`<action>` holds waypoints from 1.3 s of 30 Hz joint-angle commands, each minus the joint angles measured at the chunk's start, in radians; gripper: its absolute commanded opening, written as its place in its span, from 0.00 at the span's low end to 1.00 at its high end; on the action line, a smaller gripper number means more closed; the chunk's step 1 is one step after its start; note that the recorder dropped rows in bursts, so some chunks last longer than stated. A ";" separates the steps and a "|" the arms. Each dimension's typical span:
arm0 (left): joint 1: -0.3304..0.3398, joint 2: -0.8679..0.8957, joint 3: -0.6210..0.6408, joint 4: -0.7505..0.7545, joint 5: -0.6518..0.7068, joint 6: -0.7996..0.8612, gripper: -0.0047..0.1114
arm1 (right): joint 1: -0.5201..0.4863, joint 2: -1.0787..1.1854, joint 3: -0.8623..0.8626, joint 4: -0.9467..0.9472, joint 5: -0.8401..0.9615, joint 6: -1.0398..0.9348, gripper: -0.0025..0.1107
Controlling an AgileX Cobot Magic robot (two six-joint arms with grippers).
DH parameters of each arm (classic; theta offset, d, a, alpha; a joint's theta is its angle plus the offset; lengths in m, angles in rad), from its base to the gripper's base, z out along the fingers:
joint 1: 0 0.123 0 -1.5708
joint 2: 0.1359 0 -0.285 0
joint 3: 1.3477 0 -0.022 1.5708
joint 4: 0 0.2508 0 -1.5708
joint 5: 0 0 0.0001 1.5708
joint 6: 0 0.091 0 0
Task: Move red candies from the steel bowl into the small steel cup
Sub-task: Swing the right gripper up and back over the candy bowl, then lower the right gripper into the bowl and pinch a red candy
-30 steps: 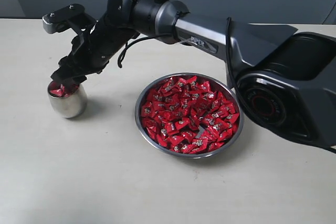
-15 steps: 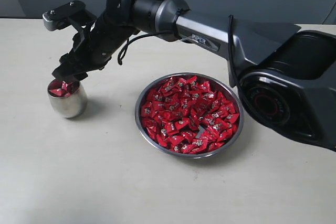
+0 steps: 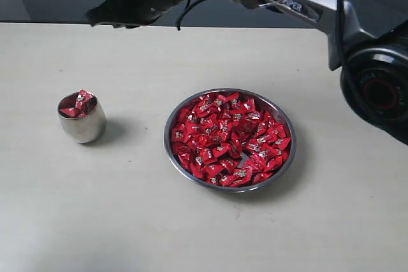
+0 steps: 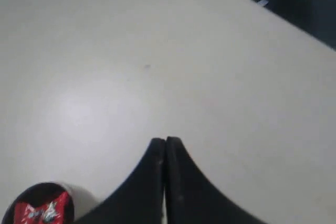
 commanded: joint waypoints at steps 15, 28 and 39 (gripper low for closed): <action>-0.007 -0.004 0.004 0.001 -0.002 -0.003 0.04 | -0.179 -0.545 1.038 0.038 -0.521 -0.015 0.02; -0.007 -0.004 0.004 0.001 -0.002 -0.003 0.04 | -0.191 -0.532 1.008 -0.162 0.005 -0.183 0.02; -0.007 -0.004 0.004 0.001 -0.002 -0.003 0.04 | -0.191 -0.389 0.787 -0.209 0.268 -0.088 0.02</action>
